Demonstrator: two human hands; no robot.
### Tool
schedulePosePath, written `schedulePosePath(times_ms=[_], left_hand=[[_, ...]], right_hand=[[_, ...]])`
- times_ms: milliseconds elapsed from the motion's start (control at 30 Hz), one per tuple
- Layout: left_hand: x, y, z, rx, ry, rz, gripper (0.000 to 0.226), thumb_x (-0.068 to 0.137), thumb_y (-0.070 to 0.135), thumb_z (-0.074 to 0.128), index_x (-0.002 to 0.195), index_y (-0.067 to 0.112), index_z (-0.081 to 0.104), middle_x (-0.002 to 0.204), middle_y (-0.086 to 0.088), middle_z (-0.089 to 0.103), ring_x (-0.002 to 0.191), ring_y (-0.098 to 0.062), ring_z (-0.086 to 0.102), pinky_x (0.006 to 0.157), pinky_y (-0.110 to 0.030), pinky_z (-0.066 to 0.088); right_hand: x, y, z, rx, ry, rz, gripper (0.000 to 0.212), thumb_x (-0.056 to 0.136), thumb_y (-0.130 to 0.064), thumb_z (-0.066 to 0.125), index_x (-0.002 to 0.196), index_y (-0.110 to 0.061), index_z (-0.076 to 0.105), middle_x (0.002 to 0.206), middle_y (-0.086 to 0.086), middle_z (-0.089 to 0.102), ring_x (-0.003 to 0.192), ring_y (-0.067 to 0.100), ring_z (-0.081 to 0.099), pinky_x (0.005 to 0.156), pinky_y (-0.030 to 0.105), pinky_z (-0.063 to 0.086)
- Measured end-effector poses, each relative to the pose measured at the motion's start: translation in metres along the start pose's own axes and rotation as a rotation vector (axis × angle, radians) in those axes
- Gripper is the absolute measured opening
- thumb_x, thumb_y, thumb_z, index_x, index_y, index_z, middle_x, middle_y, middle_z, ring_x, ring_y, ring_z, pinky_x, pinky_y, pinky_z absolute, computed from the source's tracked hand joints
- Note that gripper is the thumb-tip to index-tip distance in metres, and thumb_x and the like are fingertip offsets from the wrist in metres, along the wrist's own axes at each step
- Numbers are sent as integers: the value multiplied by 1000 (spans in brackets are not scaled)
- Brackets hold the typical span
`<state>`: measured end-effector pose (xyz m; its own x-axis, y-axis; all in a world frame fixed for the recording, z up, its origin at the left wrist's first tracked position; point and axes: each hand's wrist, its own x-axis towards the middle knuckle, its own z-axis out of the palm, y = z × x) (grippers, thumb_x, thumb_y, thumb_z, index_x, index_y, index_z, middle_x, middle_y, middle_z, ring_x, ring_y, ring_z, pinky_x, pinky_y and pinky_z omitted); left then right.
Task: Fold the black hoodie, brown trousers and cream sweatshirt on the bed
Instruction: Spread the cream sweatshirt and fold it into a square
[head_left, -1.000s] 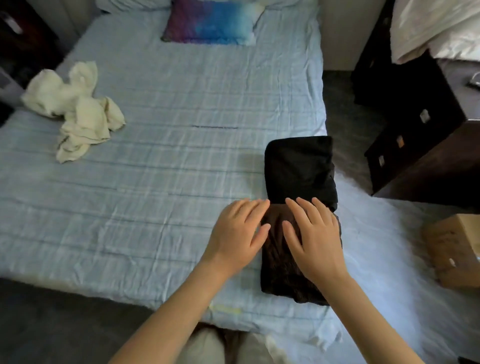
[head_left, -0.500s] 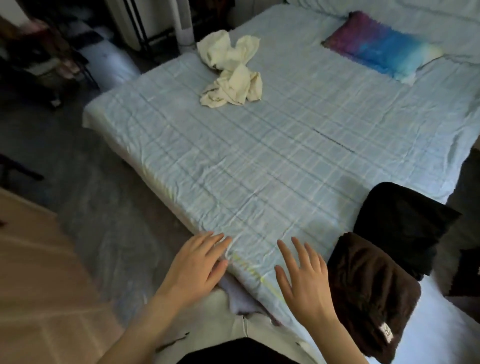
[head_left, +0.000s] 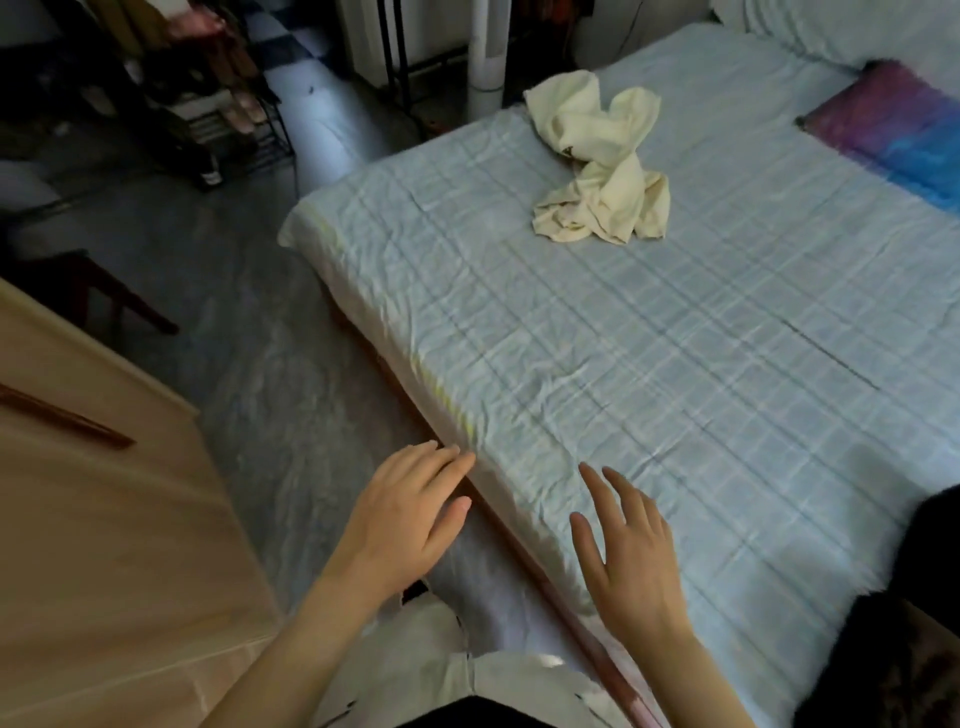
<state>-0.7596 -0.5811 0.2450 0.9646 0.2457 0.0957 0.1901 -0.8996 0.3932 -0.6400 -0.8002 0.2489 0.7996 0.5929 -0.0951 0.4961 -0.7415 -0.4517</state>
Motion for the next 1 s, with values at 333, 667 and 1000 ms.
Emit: schedulePosePath(times_ms=[333, 667, 1000], left_hand=[[54, -149, -82, -21, 55, -110, 50, 97, 35, 40, 133, 8, 61, 131, -8, 64, 124, -31, 57, 104, -45, 45], [168, -279, -102, -30, -13, -192, 52, 97, 38, 37, 134, 10, 60, 133, -8, 63, 127, -30, 56, 105, -47, 45], [341, -396, -180, -44, 35, 32, 50, 97, 38, 41, 134, 10, 60, 134, -9, 61, 127, -32, 54, 104, -48, 44]], right_hand=[[135, -138, 30, -27, -55, -105, 58, 100, -49, 30, 149, -22, 46, 150, 8, 49, 132, 30, 50, 108, 46, 41], [314, -217, 78, -13, -107, -109, 62, 101, -51, 23, 151, -23, 44, 151, 9, 48, 135, 30, 48, 110, 45, 38], [478, -300, 63, -28, 33, -38, 59, 102, -49, 27, 149, -20, 47, 147, 10, 53, 133, 30, 50, 108, 46, 41]])
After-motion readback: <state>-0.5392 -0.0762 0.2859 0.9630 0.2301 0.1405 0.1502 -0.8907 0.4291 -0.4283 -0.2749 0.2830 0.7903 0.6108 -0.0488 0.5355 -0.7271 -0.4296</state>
